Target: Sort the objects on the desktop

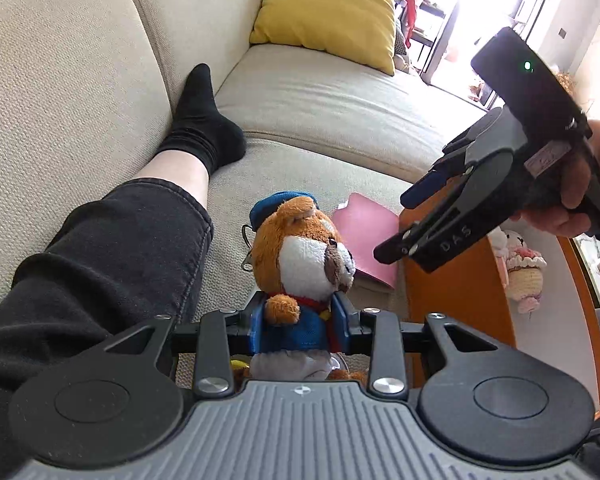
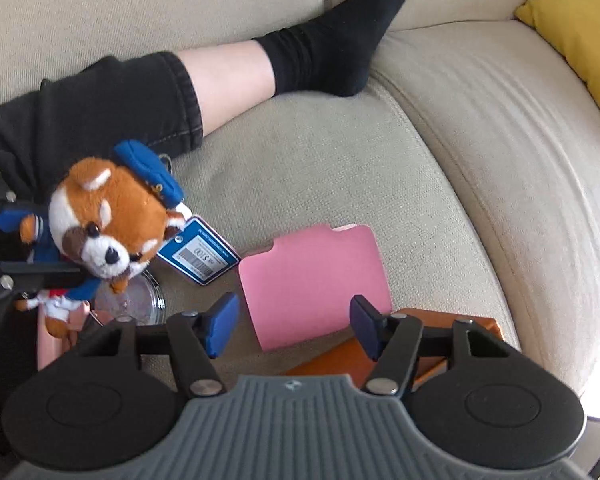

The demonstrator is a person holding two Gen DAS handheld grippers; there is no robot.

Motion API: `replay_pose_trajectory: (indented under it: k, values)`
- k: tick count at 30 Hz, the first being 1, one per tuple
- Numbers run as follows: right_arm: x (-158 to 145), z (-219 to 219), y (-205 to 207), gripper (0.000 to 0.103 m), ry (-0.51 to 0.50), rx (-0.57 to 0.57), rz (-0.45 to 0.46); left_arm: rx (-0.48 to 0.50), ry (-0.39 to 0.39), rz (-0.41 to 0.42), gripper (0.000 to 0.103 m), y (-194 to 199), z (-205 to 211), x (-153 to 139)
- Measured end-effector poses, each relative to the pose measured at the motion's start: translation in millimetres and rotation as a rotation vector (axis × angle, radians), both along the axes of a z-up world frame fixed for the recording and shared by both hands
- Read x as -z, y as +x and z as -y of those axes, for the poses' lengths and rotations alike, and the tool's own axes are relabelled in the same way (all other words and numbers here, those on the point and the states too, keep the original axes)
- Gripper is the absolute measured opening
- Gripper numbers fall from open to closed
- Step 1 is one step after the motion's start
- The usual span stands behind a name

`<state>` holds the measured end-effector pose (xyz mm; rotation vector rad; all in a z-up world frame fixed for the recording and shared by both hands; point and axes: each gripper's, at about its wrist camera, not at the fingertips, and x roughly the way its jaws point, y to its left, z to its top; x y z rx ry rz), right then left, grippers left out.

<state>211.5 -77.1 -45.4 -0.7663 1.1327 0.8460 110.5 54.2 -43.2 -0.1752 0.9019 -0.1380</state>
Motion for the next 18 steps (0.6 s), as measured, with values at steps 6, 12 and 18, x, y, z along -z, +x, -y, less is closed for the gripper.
replay_pose_trajectory:
  k: [6,12,18]
  values:
    - [33,-25,-11,0.075,-0.124,-0.123,0.023,-0.046,0.045,-0.027,0.039,0,-8,5]
    - [54,-43,-11,0.075,-0.252,-0.132,0.049,-0.071,0.033,-0.064,0.039,-3,-18,20]
    - [75,-61,-8,0.085,-0.387,-0.141,0.079,-0.075,0.008,-0.062,0.039,-5,-23,23]
